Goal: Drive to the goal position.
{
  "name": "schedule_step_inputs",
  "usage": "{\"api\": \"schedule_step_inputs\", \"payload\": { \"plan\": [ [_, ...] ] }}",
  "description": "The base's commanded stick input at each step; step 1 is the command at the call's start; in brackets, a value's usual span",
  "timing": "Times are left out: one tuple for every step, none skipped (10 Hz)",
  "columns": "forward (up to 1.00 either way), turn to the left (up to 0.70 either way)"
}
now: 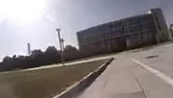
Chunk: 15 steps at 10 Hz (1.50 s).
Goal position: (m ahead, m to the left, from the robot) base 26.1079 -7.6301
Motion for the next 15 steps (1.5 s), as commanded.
{"api": "schedule_step_inputs", "payload": {
  "plan": [
    [0.7, -0.04],
    [0.7, -0.02],
    [0.7, 0.0],
    [0.7, 0.0],
    [0.7, 0.0],
    [0.7, 0.0],
    [0.7, 0.0],
    [0.7, 0.0],
    [0.7, 0.0],
    [0.7, 0.0],
    [0.7, -0.01],
    [0.7, -0.08],
    [0.7, -0.3],
    [0.7, -0.31],
    [0.7, -0.22]
  ]
}}
